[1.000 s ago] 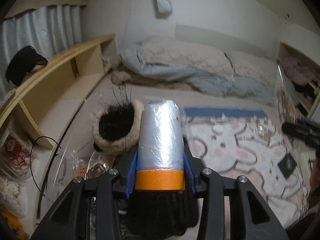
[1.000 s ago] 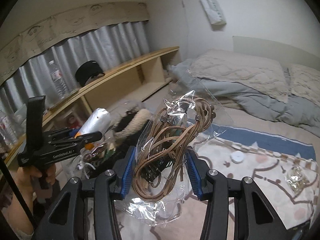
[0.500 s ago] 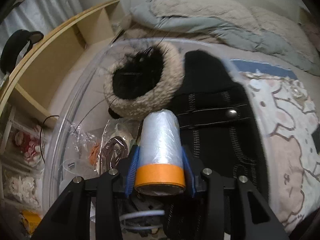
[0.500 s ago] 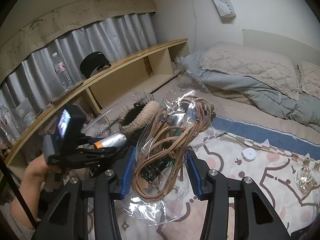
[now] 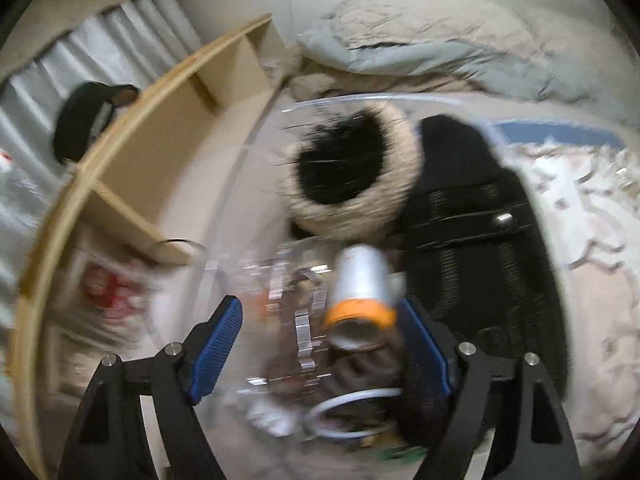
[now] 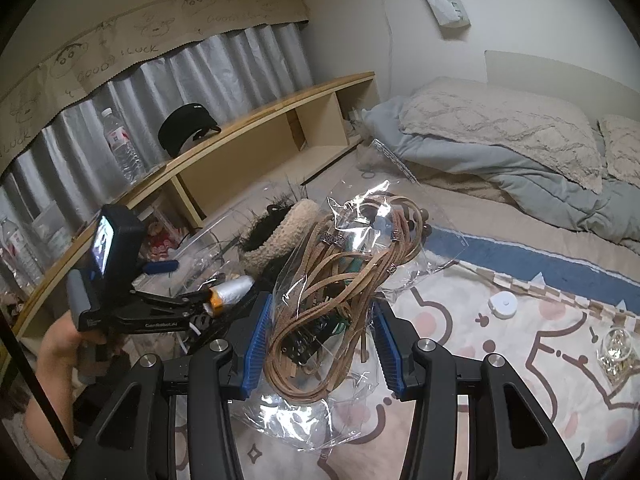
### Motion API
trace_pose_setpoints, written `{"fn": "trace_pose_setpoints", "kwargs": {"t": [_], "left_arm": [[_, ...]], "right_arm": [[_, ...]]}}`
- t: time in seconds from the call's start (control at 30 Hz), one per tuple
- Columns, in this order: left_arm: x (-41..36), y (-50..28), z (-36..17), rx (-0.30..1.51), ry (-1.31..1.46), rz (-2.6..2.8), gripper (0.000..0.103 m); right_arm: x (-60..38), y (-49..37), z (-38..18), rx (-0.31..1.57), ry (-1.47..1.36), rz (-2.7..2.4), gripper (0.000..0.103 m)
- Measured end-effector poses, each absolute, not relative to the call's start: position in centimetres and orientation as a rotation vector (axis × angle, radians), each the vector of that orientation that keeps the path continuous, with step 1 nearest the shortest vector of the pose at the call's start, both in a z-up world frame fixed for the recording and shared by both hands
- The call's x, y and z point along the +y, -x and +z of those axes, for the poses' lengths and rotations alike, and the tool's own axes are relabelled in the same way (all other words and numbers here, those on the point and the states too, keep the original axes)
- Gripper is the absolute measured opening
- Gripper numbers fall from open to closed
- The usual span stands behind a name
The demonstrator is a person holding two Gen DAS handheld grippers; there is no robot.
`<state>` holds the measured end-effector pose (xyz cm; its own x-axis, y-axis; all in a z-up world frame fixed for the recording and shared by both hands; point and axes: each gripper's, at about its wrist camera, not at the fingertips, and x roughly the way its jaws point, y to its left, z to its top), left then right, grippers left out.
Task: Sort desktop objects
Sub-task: 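Open the left tool to drop the film roll into the bin while the right tool holds the cable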
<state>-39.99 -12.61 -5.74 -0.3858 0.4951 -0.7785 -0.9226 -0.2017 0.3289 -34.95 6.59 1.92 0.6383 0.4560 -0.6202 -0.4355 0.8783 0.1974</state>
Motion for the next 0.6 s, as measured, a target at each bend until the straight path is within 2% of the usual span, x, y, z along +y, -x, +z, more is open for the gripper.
{"fn": "trace_pose_setpoints", "kwargs": {"t": [0.1,0.3,0.6], "left_arm": [[-12.3,40.7,-6.2,1.066,0.614,1.866,0.080],[-11.2,41.7,-7.8,1.124,0.662,1.868,0.080],[-7.8,39.2,-11.5,1.295,0.669,1.779,0.080]], "right_arm": [[6.8,35.0,1.8,0.720,-0.024,0.517,0.049],[6.9,34.7,1.5,0.732,-0.018,0.522,0.049],[6.1,34.0,1.1,0.747,-0.035,0.523,0.049]]}}
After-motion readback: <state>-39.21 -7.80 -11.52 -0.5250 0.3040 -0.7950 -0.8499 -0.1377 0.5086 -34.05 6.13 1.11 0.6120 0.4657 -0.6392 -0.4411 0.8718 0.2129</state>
